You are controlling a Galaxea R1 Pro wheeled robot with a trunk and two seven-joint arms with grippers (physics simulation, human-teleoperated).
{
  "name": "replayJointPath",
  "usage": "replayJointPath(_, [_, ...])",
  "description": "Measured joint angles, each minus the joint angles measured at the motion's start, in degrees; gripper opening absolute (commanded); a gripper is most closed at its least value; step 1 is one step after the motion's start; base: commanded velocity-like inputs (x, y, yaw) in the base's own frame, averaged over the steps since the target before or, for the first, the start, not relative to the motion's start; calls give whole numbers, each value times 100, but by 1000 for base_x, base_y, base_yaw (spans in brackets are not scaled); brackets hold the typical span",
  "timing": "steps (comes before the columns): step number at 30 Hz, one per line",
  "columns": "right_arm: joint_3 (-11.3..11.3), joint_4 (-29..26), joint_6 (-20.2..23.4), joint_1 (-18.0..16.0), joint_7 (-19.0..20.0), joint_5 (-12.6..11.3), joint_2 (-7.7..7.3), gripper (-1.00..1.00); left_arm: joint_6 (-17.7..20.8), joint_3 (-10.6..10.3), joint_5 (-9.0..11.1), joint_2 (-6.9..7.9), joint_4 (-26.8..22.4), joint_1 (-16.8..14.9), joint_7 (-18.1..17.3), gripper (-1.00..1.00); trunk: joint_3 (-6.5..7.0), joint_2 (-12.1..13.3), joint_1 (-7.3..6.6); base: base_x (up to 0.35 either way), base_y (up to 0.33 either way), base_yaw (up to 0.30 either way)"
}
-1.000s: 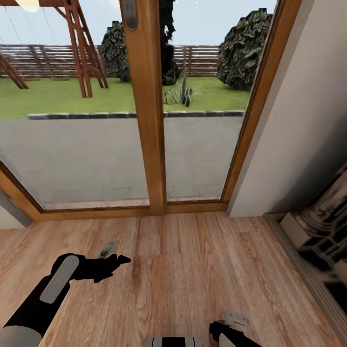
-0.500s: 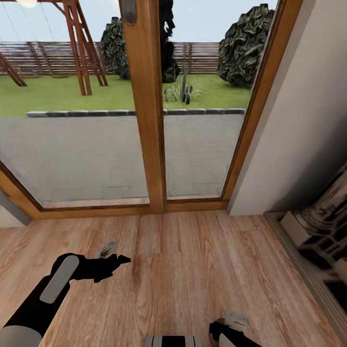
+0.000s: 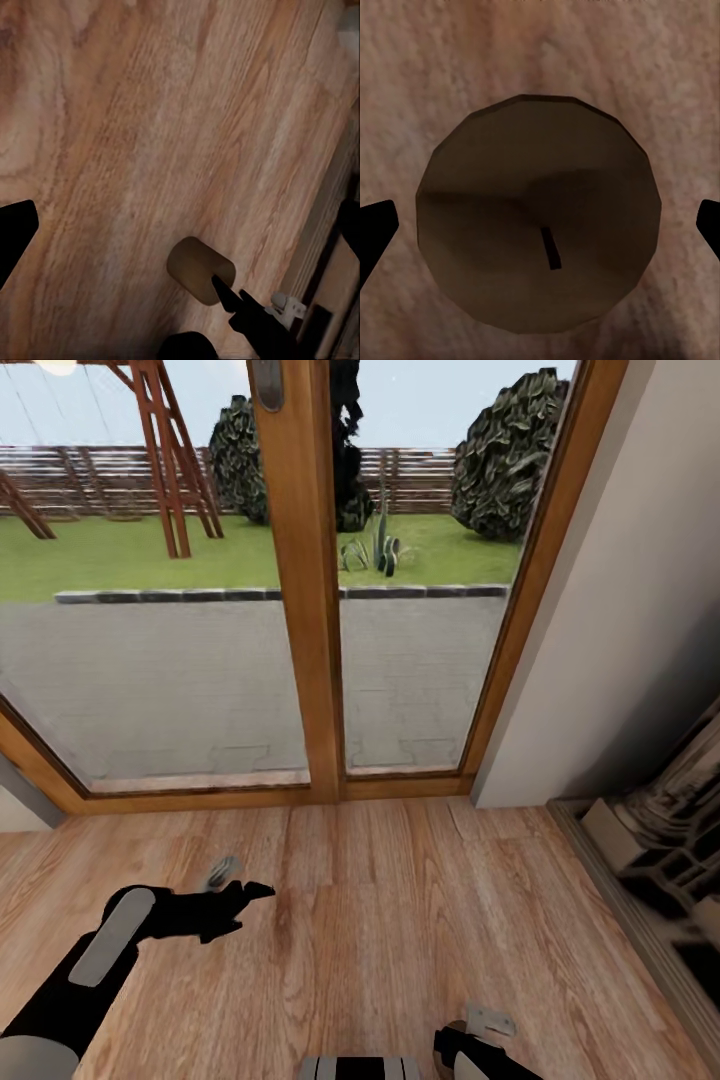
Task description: Place each of the two pumpkins and all three candles from the living room inside a cabinet in the living room (use any cabinet), then make sure every cabinet is closed, and position the cauldron so it is next to a table in the living room.
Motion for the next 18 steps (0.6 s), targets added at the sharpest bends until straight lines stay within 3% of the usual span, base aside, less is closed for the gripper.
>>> replayJointPath(2, [2,0,-2,1,0,3,0,100,10,-57,434,109,-1,3,0,100,0,0,0,0,0,0])
replayJointPath(6, [1,0,-3,0,0,8,0,100,18,-178,834,236,-6,4,-2,100,0,0,0,0,0,0])
replayJointPath(8, [1,0,-3,0,0,9,0,100,20,-229,1161,284,-9,4,-96,100,0,0,0,0,0,0])
replayJointPath(12, [1,0,-1,0,0,9,0,100,19,-336,1322,362,-10,16,-681,100,0,0,0,0,0,0])
replayJointPath(18, [0,0,2,0,0,17,0,100,14,-710,1450,792,3,43,-2080,100,0,0,0,0,0,0])
